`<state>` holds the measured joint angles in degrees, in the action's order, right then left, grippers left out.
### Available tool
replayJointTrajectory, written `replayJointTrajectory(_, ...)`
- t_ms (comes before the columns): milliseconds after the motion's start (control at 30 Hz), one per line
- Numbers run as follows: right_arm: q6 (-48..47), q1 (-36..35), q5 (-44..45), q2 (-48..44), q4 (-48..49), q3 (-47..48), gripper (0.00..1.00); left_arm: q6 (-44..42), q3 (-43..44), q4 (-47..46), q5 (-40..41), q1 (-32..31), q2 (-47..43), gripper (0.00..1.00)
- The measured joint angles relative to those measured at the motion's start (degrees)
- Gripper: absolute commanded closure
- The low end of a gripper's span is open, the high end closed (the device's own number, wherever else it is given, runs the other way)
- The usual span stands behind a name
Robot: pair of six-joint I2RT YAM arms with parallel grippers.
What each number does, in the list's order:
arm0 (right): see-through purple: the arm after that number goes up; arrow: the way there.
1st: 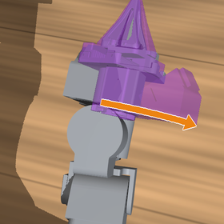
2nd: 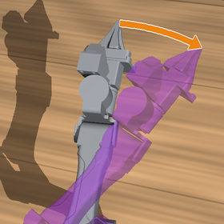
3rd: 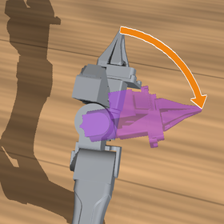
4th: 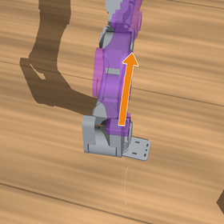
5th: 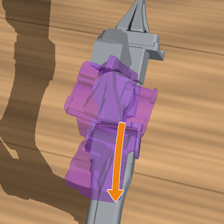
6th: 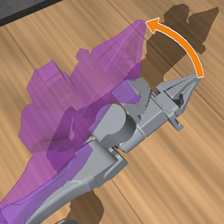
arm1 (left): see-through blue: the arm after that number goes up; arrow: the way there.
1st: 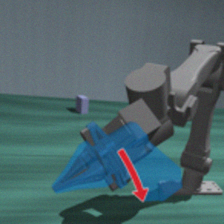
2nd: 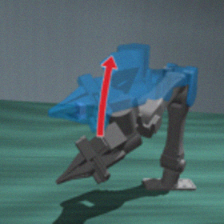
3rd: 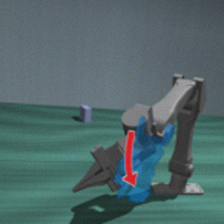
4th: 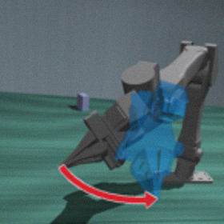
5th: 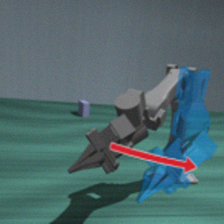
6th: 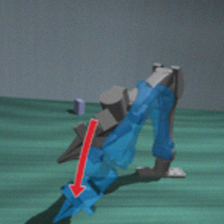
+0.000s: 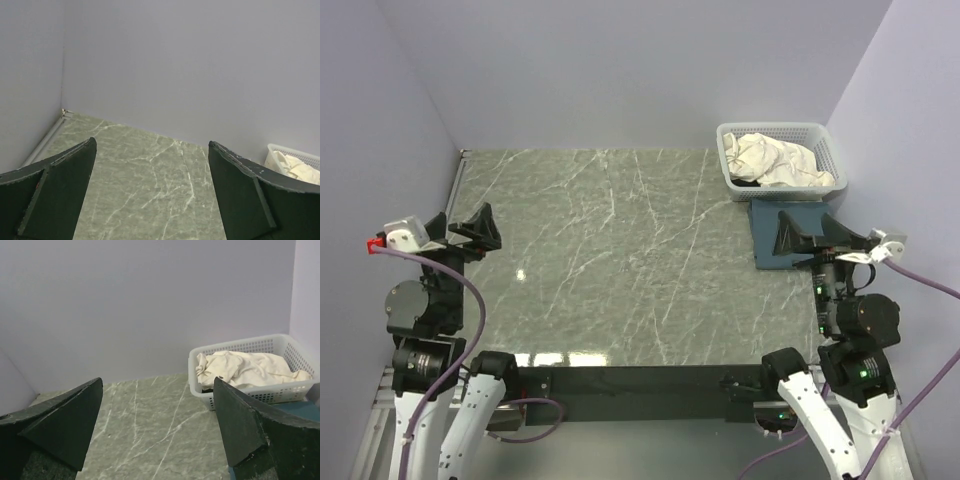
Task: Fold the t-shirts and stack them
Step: Grab the tshirt from the pile
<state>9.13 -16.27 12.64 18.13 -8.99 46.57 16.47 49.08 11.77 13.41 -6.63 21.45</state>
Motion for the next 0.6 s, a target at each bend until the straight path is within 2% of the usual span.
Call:
replayJointTrajectory(167,1.53,0.00,1.09,4.13,0.83,0.02,0.03,2.12,-3.13,0.15,-0.31,0.00,-0.07,0.01)
replayJointTrajectory(367,2.99,0.00,6.10,14.93,1.77,1.79,0.02,4.87,-7.08,1.66,-0.83,0.00,-0.04,0.01)
replayJointTrajectory(600,3.26,2.03,10.36,35.17,-0.22,14.69,0.02,7.06,-10.40,2.97,-1.79,-0.33,-0.85,0.01)
